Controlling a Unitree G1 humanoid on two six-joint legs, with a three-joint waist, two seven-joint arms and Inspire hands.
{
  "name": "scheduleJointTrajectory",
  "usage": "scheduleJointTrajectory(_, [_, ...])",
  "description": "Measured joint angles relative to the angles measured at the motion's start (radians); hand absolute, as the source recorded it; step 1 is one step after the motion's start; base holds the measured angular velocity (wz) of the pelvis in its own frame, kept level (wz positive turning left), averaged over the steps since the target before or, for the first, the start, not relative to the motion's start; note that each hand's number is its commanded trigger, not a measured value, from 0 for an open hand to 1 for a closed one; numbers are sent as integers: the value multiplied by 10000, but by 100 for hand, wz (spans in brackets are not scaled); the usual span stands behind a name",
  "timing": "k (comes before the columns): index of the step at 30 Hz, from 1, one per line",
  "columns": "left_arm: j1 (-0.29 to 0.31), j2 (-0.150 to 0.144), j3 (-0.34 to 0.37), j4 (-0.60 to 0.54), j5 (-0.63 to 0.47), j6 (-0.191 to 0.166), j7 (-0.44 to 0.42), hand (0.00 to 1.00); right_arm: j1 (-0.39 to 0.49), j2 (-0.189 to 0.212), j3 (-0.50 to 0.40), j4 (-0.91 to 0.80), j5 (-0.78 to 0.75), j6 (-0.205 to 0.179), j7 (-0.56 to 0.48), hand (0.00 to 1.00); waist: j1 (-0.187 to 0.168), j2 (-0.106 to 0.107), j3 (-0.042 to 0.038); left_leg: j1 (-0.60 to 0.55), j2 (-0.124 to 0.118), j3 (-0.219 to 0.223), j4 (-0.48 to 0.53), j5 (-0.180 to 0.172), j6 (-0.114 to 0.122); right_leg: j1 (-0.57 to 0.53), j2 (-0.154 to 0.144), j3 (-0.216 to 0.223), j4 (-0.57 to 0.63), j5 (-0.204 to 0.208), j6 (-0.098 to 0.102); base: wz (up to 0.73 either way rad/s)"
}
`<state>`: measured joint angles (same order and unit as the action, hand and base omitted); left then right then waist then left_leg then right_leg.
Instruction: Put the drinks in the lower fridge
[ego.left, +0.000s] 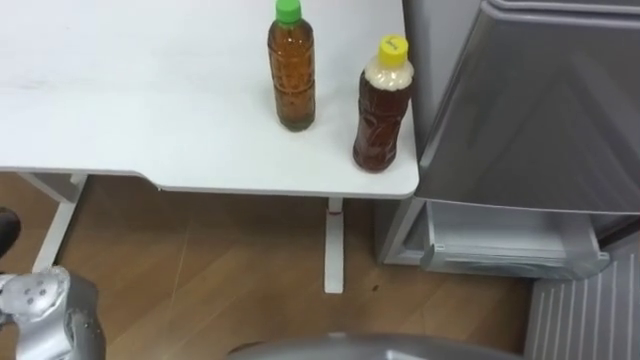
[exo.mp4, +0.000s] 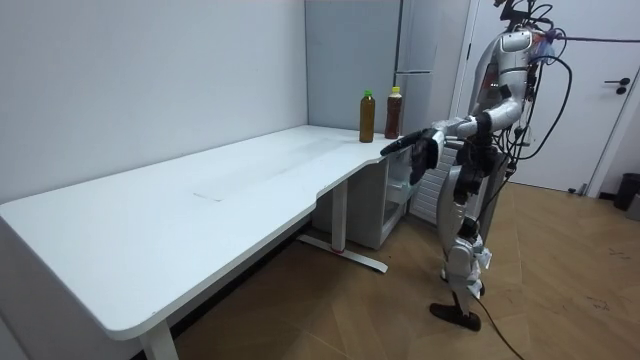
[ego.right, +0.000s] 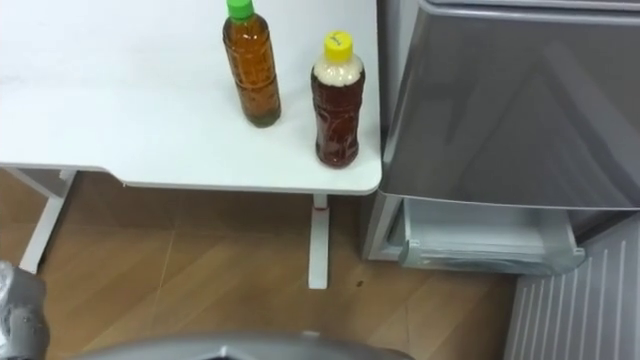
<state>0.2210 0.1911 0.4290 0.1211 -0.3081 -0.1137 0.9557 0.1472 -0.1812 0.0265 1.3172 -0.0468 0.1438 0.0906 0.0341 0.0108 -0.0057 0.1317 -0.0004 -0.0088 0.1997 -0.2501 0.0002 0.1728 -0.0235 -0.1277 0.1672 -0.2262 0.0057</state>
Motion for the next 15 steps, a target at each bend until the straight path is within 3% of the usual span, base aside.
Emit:
scheduleJointTrajectory(8, [-145,295,-213,-2719,1690,-116,-1101,0,-11,-170,-132,171,-73,-436,605,0,-88,29,8,33,-54,-194,72,14,21,28,-29,-26,-6,0,0,3])
scheduleJointTrajectory(12, [-184,337,-257,-4214,1934,-255,-2301,0,-70,-172,-493,435,-142,-608,730,0,-272,-41,167,-114,-80,-243,194,15,24,15,-58,-115,-22,-1,2,5])
scheduleJointTrajectory(15, [-433,335,-663,-4569,1940,-249,-3149,0,-78,-132,-479,456,-443,-630,857,0,-324,26,199,-219,-91,-247,251,18,29,2,-58,-141,-120,1,5,5])
